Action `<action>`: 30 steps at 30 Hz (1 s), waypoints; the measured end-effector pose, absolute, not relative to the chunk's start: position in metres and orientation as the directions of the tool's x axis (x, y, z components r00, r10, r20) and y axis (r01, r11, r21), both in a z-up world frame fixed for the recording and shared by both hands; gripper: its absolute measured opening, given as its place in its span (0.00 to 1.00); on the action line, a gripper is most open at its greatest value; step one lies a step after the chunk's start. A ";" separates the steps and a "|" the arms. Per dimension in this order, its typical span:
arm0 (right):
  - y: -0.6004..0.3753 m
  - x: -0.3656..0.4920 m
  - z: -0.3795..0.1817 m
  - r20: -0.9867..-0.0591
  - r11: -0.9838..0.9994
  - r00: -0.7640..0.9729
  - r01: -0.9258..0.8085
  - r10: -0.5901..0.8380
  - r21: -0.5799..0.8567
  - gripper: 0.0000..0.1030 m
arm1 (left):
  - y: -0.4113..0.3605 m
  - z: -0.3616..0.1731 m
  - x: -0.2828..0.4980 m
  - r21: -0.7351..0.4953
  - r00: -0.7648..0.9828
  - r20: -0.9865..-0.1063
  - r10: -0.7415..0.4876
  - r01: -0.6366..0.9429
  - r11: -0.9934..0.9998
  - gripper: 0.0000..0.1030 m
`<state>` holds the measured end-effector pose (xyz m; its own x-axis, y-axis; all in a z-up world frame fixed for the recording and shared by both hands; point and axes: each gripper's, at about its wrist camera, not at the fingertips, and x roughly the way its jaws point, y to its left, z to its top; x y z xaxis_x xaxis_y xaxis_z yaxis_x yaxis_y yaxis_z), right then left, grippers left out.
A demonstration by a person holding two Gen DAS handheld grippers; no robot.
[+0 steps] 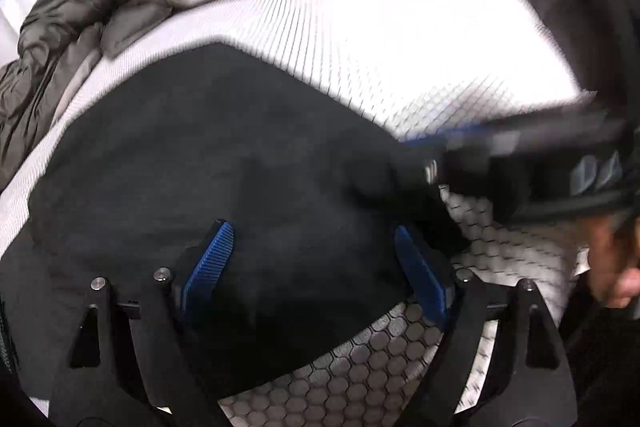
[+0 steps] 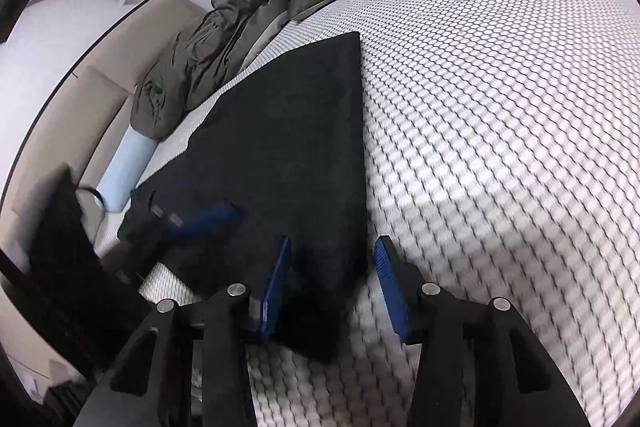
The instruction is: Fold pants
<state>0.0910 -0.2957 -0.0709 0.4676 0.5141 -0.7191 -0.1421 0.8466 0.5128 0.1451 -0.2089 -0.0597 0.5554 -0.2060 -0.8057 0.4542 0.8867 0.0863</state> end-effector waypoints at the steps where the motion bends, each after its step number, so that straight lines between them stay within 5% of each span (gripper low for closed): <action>1: -0.293 0.099 -0.071 -0.722 0.850 0.467 -0.146 0.510 0.506 0.38 | -0.210 -0.060 0.145 0.085 0.560 -0.802 -0.205 0.448 0.890 0.81; 5: -0.292 0.130 -0.080 -0.742 0.862 0.453 -0.142 0.494 0.487 0.18 | -0.209 -0.061 0.143 0.067 0.544 -0.812 -0.211 0.447 0.892 0.82; 14: -0.305 0.167 -0.069 -0.727 0.882 0.549 -0.042 0.412 0.469 0.17 | -0.197 -0.062 0.126 0.043 0.536 -0.808 -0.244 0.466 0.884 0.82; 20: -0.302 0.125 -0.051 -0.722 0.883 0.521 -0.161 0.455 0.440 0.35 | -0.190 -0.061 0.118 0.038 0.533 -0.808 -0.251 0.472 0.881 0.82; 21: -0.302 0.119 -0.057 -0.735 0.887 0.506 -0.163 0.452 0.433 0.34 | -0.190 -0.061 0.117 0.040 0.534 -0.808 -0.250 0.472 0.881 0.82; 22: -0.295 0.120 -0.069 -0.764 0.893 0.467 -0.159 0.444 0.422 0.17 | -0.190 -0.061 0.118 0.041 0.532 -0.809 -0.249 0.473 0.880 0.82; 23: -0.294 0.113 -0.081 -0.787 0.895 0.430 -0.163 0.443 0.415 0.12 | -0.191 -0.063 0.121 0.043 0.529 -0.812 -0.247 0.476 0.878 0.82; 30: -0.308 0.067 -0.086 -0.764 0.884 0.444 -0.220 0.467 0.412 0.12 | -0.188 -0.064 0.118 0.046 0.545 -0.799 -0.253 0.476 0.878 0.85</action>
<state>0.0665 -0.3080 -0.0864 0.4443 0.4672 -0.7644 -0.2200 0.8840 0.4125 0.1179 -0.1883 -0.0642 0.5449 -0.2529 -0.7995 0.4758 0.8784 0.0464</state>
